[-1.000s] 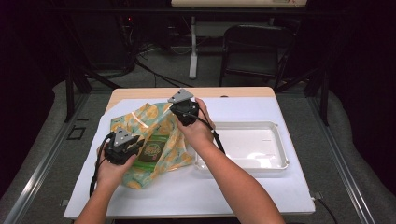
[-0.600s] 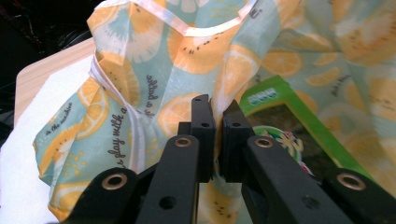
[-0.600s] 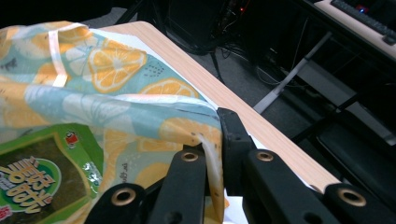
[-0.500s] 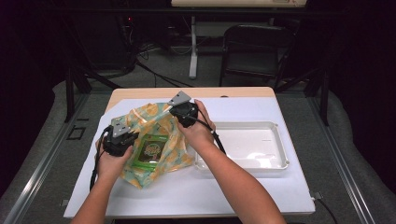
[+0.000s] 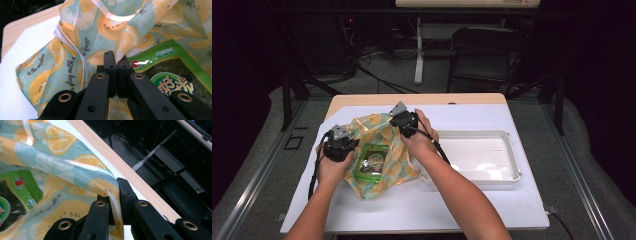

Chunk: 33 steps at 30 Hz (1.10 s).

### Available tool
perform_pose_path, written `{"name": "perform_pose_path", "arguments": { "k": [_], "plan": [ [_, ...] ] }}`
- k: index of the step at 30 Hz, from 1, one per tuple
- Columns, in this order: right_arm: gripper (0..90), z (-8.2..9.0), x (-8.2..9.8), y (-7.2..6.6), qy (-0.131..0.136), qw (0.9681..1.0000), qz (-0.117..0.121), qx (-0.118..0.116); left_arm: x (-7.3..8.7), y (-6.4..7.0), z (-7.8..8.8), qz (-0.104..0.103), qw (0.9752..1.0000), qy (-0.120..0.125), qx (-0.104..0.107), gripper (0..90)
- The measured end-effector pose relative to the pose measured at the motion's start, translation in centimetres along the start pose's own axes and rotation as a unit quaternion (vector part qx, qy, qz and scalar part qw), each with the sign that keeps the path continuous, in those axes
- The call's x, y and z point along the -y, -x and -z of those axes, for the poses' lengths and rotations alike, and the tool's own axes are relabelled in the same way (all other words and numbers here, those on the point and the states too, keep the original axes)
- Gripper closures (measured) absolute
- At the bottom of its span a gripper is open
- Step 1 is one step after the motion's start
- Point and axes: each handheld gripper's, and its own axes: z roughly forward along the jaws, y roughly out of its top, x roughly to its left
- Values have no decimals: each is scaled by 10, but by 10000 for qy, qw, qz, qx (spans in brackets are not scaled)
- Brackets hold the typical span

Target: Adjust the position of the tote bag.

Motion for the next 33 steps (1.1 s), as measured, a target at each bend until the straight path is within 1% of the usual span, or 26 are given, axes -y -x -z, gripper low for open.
{"name": "perform_pose_path", "arguments": {
  "k": [1,4,7,9,11,12,13,15,16,18,20,22,25,27,28,31,33],
  "plan": [
    [862,-4,1,0,-88,10000,10,6,0,-1,-1,14,10000,-20,16,892],
    [855,-14,4,0,-190,9998,-71,-6,1,-3,-6,60,9999,-88,85,891],
    [851,-23,7,1,-363,9993,-94,-1,2,-5,-11,111,9998,-132,130,891],
    [848,-27,9,0,-405,9991,-114,-7,3,-6,-13,159,9996,-157,143,892],
    [831,-31,10,0,-486,9987,-150,-68,3,-7,-15,178,9995,-181,165,892],
    [822,-33,11,0,-506,9985,-164,-133,4,-8,-17,194,9995,-190,180,892],
    [805,-33,11,0,-495,9983,-230,-205,4,-8,-17,208,9994,-186,201,893],
    [771,-31,11,0,-463,9983,-253,-264,4,-8,-17,234,9993,-184,235,893],
    [731,-28,11,1,-426,9981,-279,-336,4,-8,-16,254,9992,-177,240,894],
    [650,-20,9,3,-262,9978,-376,-487,4,-8,-16,281,9992,-146,245,894],
    [592,-11,6,5,-143,9974,-404,-587,4,-8,-15,282,9992,-139,243,894],
    [541,2,4,6,66,9964,-513,-666,4,-8,-15,293,9991,-154,250,894],
    [508,20,3,6,358,9954,-598,-650,4,-7,-15,263,9992,-147,245,894],
    [505,28,3,5,516,9946,-641,-638,3,-6,-14,279,9992,-141,252,894],
    [512,32,4,3,557,9941,-628,-683,3,-6,-14,282,9992,-140,254,894],
    [528,34,5,-5,542,9942,-510,-783,3,-5,-15,261,9993,-131,239,894],
    [527,32,6,-14,492,9935,-465,-920,3,-6,-14,271,9992,-148,258,894]
  ]
}}
